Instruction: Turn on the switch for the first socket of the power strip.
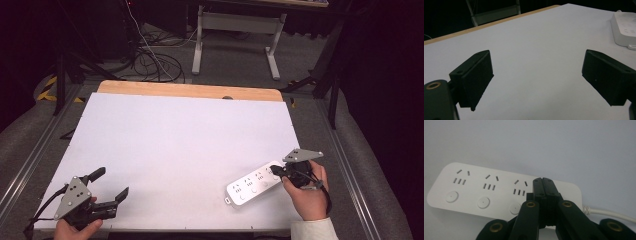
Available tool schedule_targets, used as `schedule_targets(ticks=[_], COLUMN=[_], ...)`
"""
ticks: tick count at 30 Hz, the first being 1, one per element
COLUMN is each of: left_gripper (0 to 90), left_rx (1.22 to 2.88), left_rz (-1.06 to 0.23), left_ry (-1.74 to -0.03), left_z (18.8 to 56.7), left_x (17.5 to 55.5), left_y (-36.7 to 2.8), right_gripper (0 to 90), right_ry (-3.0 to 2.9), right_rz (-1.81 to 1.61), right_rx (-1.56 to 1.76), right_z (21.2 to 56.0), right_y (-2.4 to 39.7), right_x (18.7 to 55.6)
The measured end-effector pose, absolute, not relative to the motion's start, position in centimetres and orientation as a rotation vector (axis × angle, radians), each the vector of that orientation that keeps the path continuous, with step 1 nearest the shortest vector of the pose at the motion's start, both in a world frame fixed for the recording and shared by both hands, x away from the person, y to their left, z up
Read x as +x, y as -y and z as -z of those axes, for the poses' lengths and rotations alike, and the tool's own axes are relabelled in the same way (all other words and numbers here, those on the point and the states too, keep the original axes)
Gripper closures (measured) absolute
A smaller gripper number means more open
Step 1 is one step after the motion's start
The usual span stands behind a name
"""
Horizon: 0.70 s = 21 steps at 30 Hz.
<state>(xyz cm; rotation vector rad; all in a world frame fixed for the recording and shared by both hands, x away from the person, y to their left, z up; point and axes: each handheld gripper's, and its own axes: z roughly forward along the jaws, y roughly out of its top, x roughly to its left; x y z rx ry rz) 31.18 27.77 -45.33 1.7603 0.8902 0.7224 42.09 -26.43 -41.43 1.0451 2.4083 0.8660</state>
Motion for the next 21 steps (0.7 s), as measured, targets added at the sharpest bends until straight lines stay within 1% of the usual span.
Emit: schedule_targets(ticks=[21], left_gripper=[10.4], left_rx=[1.766], left_rz=[-0.718], left_ry=[-0.888], left_z=[45.4], left_x=[31.2], left_y=[-27.8], right_gripper=[90.0], right_ry=[-2.461], right_rz=[-0.695], right_rx=[1.152], right_z=[43.1], right_y=[27.0], right_x=[43.0])
